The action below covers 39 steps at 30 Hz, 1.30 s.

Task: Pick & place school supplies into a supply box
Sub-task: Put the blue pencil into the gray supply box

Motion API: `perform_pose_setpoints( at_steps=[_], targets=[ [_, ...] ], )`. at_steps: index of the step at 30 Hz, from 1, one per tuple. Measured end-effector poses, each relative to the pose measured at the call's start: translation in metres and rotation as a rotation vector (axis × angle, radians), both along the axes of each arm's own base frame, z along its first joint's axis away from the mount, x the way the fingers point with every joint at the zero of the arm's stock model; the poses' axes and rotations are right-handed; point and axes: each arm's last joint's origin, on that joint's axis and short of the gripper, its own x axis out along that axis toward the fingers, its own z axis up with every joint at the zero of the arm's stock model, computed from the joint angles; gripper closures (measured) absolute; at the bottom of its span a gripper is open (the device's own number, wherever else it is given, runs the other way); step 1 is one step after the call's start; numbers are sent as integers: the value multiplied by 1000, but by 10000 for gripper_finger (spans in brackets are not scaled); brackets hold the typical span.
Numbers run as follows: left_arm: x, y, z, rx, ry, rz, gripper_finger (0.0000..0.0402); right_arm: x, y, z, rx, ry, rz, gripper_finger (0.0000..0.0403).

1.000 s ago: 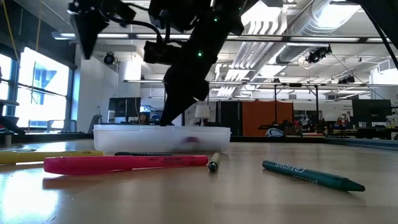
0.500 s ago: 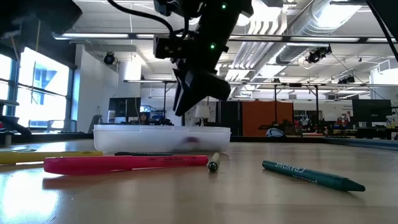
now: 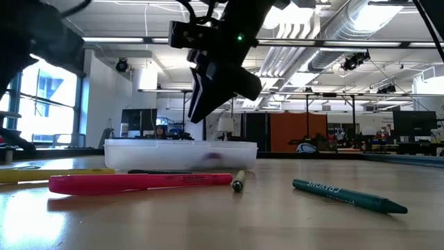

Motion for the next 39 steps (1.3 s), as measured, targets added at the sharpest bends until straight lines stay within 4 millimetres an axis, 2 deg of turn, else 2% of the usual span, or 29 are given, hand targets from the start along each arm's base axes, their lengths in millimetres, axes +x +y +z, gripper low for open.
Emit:
perform_pose_setpoints(
  at_steps=[11, 21, 28, 34, 39],
  targets=[
    [18, 4, -42, 94, 110, 139, 250, 0, 2, 0, -4, 3, 12, 307],
    [7, -17, -75, 294, 70, 290, 250, -1, 1, 0, -17, 18, 29, 307],
    [-2, -27, -77, 371, -34, 353, 250, -1, 1, 0, -15, 15, 28, 307],
    [-7, -22, -79, 500, -126, 393, 250, 0, 1, 0, -12, 5, 27, 307],
    [-10, -16, -90, 597, -139, 377, 250, 1, 2, 1, 8, -2, 37, 307]
  ],
)
